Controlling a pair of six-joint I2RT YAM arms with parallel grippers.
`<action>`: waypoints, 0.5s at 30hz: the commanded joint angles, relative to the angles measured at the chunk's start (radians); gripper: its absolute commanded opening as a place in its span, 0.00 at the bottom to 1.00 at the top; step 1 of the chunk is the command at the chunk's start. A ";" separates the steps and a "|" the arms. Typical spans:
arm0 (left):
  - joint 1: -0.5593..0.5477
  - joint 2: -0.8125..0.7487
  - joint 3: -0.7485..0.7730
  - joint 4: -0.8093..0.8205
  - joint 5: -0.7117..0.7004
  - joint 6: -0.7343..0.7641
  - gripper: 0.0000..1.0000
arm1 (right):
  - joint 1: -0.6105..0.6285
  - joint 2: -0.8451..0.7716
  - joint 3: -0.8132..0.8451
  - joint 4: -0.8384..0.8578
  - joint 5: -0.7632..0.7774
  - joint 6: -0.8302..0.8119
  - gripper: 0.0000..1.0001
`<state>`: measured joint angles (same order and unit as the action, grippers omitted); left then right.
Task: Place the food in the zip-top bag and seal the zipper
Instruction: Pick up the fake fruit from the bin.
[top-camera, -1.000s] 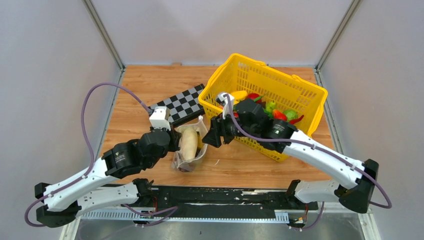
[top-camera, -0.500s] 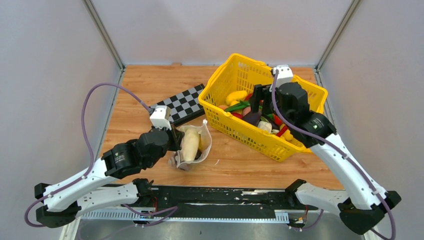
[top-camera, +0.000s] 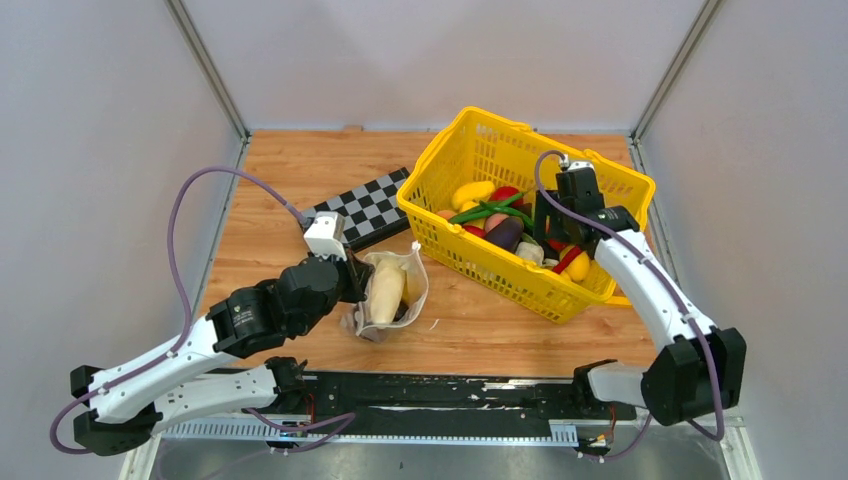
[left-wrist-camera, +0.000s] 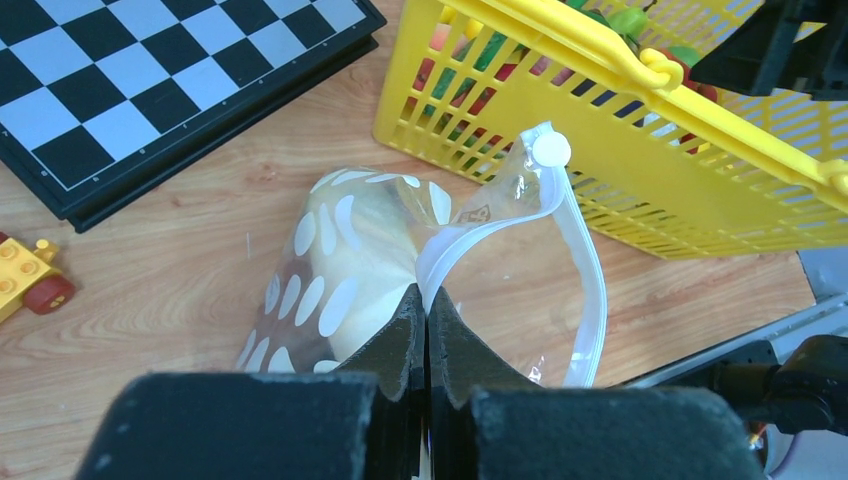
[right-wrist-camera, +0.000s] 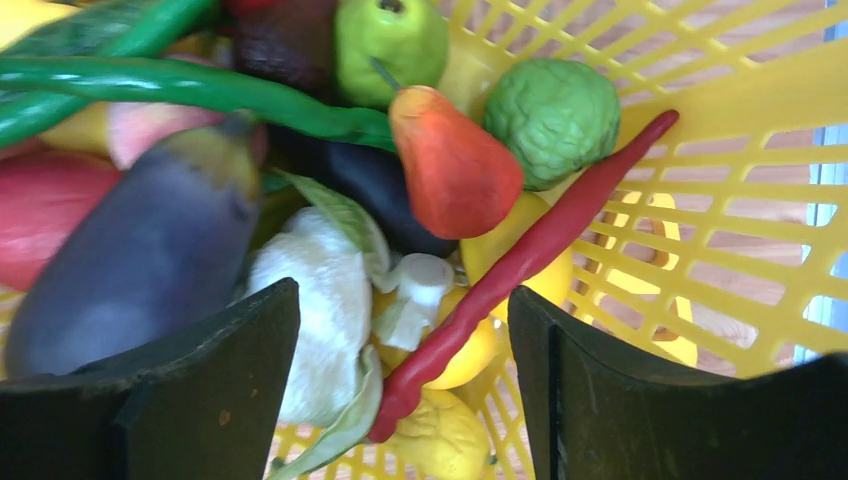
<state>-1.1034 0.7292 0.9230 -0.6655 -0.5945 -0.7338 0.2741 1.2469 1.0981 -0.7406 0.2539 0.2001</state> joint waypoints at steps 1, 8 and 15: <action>0.004 -0.008 0.002 0.075 0.006 0.007 0.00 | -0.053 0.064 -0.014 0.060 0.028 -0.033 0.79; 0.004 -0.009 -0.007 0.082 0.014 0.008 0.00 | -0.094 0.193 -0.010 0.140 -0.023 -0.079 0.85; 0.005 -0.011 -0.008 0.080 0.013 0.008 0.00 | -0.096 0.303 0.029 0.097 -0.003 -0.084 0.76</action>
<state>-1.1034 0.7292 0.9100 -0.6430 -0.5694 -0.7338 0.1818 1.5162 1.0870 -0.6445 0.2260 0.1284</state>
